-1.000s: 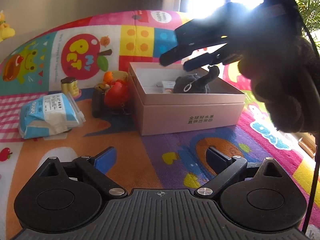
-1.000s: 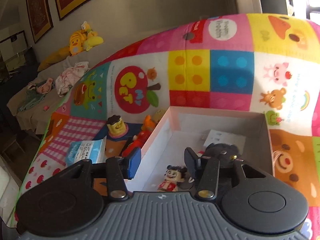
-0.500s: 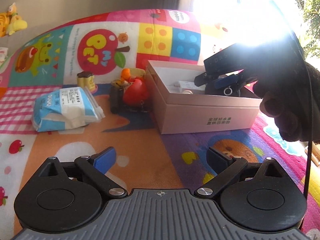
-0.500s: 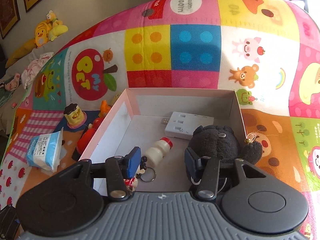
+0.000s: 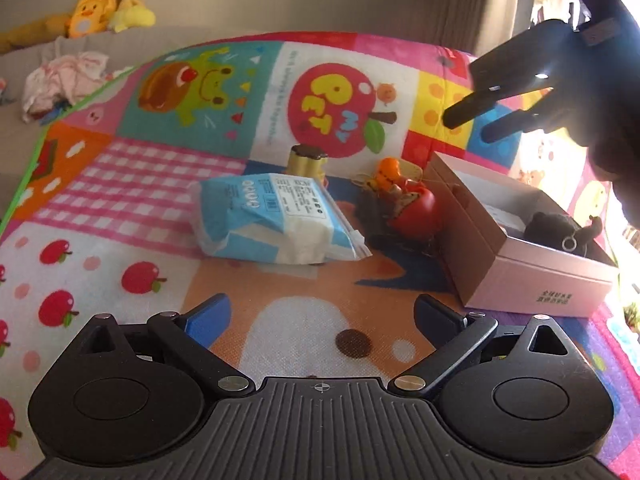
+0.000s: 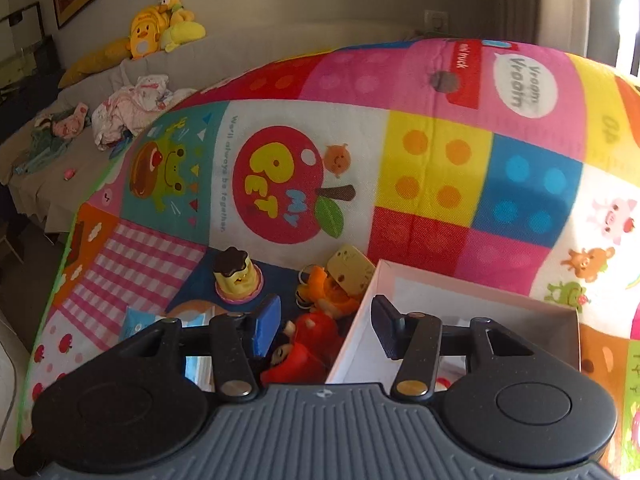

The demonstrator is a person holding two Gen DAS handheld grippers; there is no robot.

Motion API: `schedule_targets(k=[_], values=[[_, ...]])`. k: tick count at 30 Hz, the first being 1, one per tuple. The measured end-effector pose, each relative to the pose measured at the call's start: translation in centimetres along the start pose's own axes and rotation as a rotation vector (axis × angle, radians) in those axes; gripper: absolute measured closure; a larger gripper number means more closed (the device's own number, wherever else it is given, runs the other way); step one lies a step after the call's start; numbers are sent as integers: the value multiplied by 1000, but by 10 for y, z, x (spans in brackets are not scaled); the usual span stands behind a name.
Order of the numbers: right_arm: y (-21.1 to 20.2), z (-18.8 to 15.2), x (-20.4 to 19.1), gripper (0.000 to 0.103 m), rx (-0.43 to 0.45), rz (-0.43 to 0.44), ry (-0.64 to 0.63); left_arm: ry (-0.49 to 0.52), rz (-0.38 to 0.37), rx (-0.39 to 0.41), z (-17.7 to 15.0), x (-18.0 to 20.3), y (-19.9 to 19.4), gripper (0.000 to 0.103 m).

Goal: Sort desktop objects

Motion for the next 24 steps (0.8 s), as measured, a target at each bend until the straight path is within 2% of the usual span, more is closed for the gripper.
schedule_targets(k=[2, 4, 8, 13, 17, 21, 24], values=[[29, 18, -9, 52, -40, -63, -42, -25, -18, 3, -1, -4, -1, 2], [57, 31, -9, 52, -77, -94, -30, -33, -36, 11, -2, -5, -3, 2], [96, 46, -1, 52, -131, -89, 48, -65, -49, 7, -2, -8, -1, 1], [128, 48, 7, 52, -197, -117, 65, -128, -67, -14, -1, -17, 3, 1], [132, 42, 2, 59, -200, -125, 34, -130, -70, -13, -2, -18, 3, 1], [114, 27, -20, 61, -188, -31, -40, -130, -72, -11, -2, -18, 3, 1], [96, 7, -40, 61, -211, 35, -90, -132, -73, -9, -2, -17, 4, 0]])
Point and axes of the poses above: each gripper's, at about its wrist camera, not at the fingertips, and y roughly the way its jaws point, x to its right, z to its top, the point moved 3 cm from there along y, roughly the way its jaws point, and after that the axes turned 5 degrees about -x, right-handed, at the moved point
